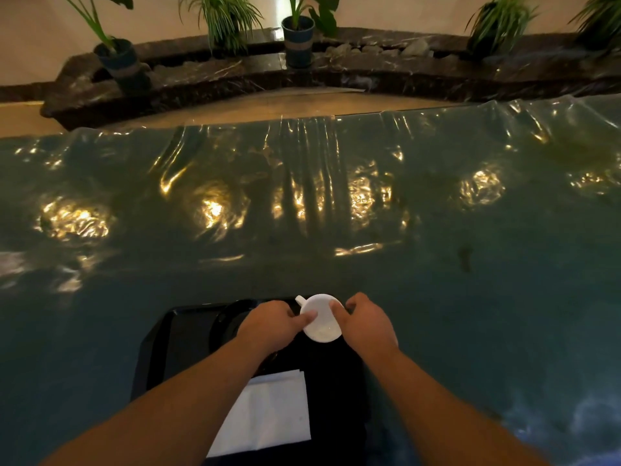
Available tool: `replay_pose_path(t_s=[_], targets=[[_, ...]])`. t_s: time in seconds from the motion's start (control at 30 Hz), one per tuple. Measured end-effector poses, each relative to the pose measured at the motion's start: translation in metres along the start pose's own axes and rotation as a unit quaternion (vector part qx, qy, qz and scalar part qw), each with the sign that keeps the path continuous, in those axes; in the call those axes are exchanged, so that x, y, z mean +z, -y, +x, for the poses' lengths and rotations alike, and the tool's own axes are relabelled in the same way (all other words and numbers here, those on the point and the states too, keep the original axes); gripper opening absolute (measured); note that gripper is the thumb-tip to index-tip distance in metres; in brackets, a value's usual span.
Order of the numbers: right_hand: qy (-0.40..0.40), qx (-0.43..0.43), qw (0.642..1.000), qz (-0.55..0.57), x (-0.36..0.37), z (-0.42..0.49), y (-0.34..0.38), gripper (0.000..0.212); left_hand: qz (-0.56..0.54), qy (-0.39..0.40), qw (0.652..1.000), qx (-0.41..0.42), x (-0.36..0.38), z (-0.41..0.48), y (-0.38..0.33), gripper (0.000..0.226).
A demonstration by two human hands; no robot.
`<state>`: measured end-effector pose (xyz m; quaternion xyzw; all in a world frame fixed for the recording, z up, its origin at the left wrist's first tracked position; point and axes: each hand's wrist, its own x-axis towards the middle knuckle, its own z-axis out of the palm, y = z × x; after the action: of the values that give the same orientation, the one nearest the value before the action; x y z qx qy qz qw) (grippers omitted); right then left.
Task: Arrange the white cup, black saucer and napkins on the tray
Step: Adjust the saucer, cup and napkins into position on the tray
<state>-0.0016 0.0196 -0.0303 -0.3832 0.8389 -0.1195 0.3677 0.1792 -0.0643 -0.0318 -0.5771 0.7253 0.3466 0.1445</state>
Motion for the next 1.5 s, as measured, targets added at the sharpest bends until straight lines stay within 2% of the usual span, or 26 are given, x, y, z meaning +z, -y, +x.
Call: replay_pose_path(t_s=[0.13, 0.23, 0.47, 0.6, 0.73, 0.8, 0.9, 1.0, 1.1, 1.3, 1.5], targets=[[0.037, 0.044, 0.995, 0.076, 0.009, -0.007, -0.011, 0.012, -0.014, -0.022, 1.0, 0.014, 0.001, 0.006, -0.003, 0.045], [0.07, 0.069, 0.983, 0.153, 0.008, -0.002, -0.011, 0.011, -0.016, -0.011, 1.0, 0.001, 0.005, 0.01, -0.006, 0.037], [0.101, 0.056, 0.985, 0.131, -0.008, 0.019, -0.001, 0.013, 0.002, 0.032, 0.999, -0.042, 0.004, 0.012, -0.01, 0.038], [0.059, 0.026, 0.993, 0.1, -0.003, 0.019, -0.002, 0.015, 0.029, 0.038, 0.998, -0.028, 0.002, 0.009, -0.011, 0.042], [-0.001, -0.01, 1.0, 0.025, 0.002, 0.011, -0.004, 0.027, 0.097, -0.004, 0.995, 0.005, -0.004, -0.001, -0.017, 0.047], [-0.006, -0.016, 1.0, 0.011, 0.001, 0.004, -0.006, 0.036, 0.077, -0.043, 0.996, 0.021, -0.007, -0.005, -0.02, 0.051], [0.015, 0.004, 0.999, 0.045, 0.001, -0.004, -0.009, 0.031, 0.029, -0.092, 0.995, 0.032, -0.011, -0.002, -0.023, 0.039], [0.064, 0.049, 0.99, 0.112, 0.005, -0.003, -0.012, 0.014, 0.065, -0.055, 0.996, 0.022, -0.012, 0.008, -0.023, 0.027], [0.075, 0.071, 0.982, 0.157, 0.006, 0.002, -0.012, 0.009, 0.045, -0.027, 0.999, -0.003, -0.008, 0.013, -0.02, 0.027], [0.074, 0.048, 0.988, 0.128, 0.0, 0.015, -0.007, 0.01, 0.059, -0.006, 0.998, -0.027, 0.0, 0.015, -0.019, 0.029], [0.079, 0.028, 0.992, 0.099, -0.008, 0.021, 0.0, 0.015, 0.075, 0.021, 0.997, 0.02, 0.004, 0.012, -0.015, 0.033]])
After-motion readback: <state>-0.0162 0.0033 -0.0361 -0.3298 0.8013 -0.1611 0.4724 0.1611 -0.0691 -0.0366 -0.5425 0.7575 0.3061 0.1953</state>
